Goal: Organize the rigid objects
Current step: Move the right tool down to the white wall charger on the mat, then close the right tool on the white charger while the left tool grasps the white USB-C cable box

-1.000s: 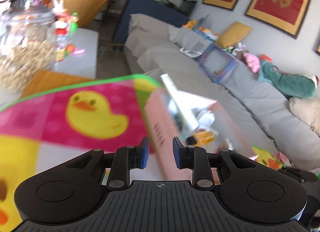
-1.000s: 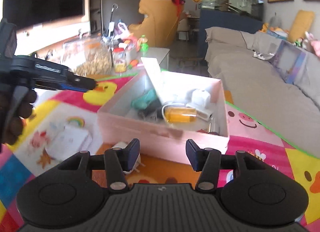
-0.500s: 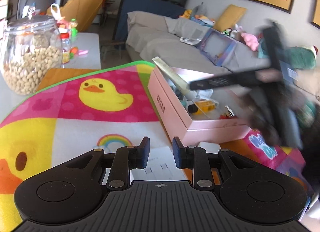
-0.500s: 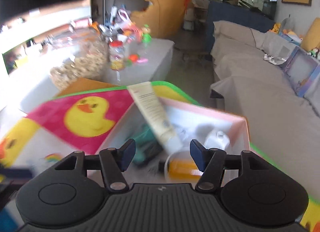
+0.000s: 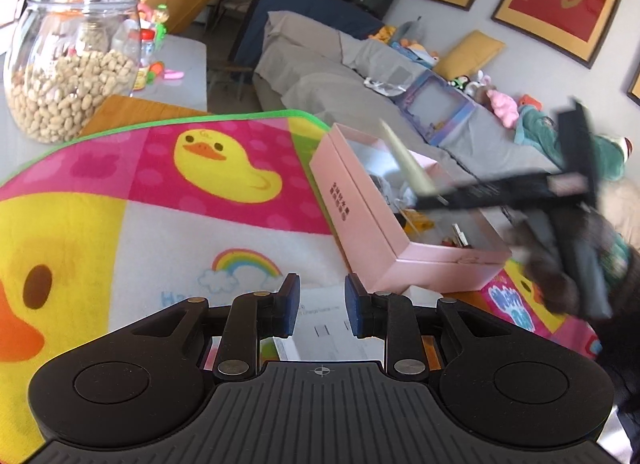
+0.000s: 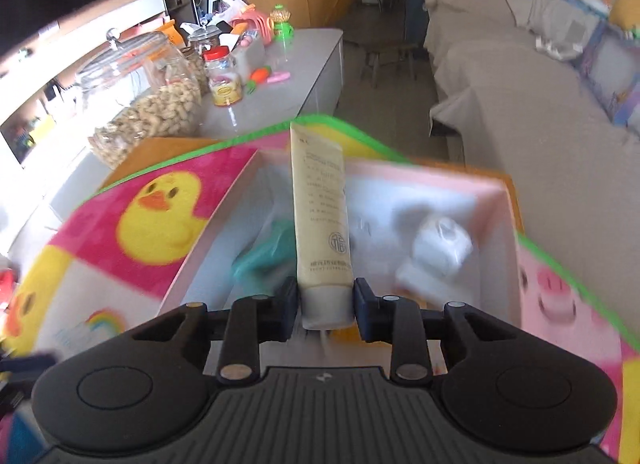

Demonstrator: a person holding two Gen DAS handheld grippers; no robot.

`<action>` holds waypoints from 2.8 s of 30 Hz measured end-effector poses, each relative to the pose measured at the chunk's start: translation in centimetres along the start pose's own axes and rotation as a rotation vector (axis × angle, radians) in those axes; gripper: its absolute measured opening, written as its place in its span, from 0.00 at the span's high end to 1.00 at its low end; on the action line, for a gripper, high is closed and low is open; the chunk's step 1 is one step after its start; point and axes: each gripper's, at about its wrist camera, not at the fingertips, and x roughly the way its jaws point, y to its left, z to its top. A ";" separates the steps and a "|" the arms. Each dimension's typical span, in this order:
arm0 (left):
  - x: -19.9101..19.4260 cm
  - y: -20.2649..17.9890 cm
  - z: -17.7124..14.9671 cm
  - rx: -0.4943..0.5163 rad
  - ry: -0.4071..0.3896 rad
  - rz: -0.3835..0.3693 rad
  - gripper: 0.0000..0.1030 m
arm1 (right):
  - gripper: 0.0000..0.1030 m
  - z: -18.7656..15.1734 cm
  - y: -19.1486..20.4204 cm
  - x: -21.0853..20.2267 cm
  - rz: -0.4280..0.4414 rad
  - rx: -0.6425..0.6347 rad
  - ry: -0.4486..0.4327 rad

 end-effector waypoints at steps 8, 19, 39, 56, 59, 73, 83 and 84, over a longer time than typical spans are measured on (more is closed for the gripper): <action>2.1 -0.1 0.6 0.000 0.001 0.045 0.74 | 0.42 -6.6 0.1 -7.1 -0.031 -0.012 -0.192; 0.9 -1.5 -1.6 0.083 0.126 0.029 0.74 | 0.40 -11.3 5.2 -5.0 0.040 -0.165 -0.145; -1.6 -10.2 -7.7 0.465 0.155 0.061 0.72 | 0.52 -17.2 2.7 -5.8 -0.083 0.018 -0.174; -2.0 -10.7 -6.9 0.444 0.140 0.063 0.67 | 0.37 -18.3 2.8 -5.9 -0.081 0.010 -0.206; -1.7 -9.3 -6.3 0.411 0.152 0.173 0.67 | 0.35 -18.3 2.9 -5.8 -0.080 0.002 -0.204; -0.5 -10.8 -7.7 0.490 0.175 0.070 0.20 | 0.32 -18.2 3.4 -5.5 -0.088 -0.020 -0.195; -2.3 -6.3 -4.8 0.335 0.088 0.139 0.26 | 0.28 -18.3 3.2 -5.5 -0.069 -0.014 -0.197; -2.3 -5.9 -4.4 0.310 0.085 0.130 0.26 | 0.28 -18.3 3.2 -5.5 -0.068 -0.014 -0.197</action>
